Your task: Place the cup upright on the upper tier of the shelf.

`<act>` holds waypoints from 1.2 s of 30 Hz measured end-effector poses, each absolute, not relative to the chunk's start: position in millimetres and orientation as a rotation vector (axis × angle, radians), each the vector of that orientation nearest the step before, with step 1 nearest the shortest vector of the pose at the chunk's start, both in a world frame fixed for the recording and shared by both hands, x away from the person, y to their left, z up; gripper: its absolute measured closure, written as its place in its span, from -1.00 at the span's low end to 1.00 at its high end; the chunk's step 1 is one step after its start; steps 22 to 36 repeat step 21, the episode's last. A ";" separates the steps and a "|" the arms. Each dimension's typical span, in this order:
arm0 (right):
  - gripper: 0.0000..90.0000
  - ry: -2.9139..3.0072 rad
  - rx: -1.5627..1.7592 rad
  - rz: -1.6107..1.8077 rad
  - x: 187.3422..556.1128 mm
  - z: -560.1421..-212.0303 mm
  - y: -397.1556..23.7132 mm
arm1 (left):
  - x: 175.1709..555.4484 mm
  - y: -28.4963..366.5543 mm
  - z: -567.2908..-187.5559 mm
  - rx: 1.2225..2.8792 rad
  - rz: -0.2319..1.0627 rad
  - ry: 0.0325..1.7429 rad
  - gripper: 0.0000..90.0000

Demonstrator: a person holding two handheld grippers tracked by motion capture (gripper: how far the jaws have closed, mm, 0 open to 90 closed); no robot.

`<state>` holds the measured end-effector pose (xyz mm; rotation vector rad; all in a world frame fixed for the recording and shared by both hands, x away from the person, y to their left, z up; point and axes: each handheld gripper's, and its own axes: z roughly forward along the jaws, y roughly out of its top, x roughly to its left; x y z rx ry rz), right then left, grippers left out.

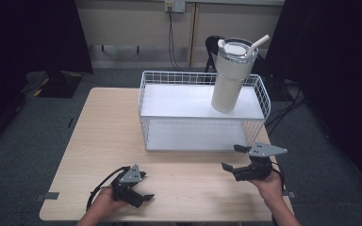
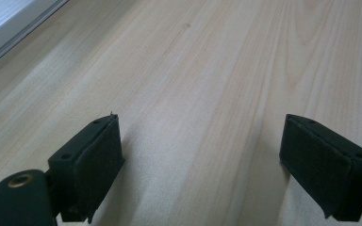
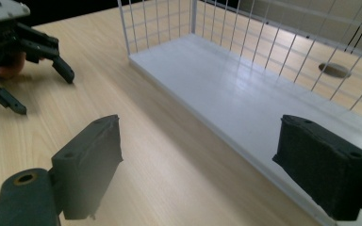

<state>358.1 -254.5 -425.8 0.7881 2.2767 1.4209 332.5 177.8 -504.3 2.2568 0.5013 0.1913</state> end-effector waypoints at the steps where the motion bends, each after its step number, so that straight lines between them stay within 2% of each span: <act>1: -0.69 2.281 0.792 1.420 357.6 -429.9 -254.4 | 332.5 177.7 -504.3 2.257 0.192 0.501 -0.71; 14: -0.68 2.336 0.865 1.378 349.3 -476.3 -253.9 | 332.5 177.6 -504.4 2.254 0.191 0.500 -0.71; 18: -0.61 2.407 0.828 1.338 346.1 -486.3 -251.4 | 332.5 177.8 -504.3 2.257 0.191 0.501 -0.71; 21: -0.69 2.439 0.821 1.264 343.7 -490.3 -247.6 | 332.5 177.8 -504.3 2.257 0.191 0.501 -0.71; 36: -0.69 2.439 0.821 1.264 343.7 -490.3 -247.6 | 332.5 177.8 -504.3 2.257 0.191 0.501 -0.71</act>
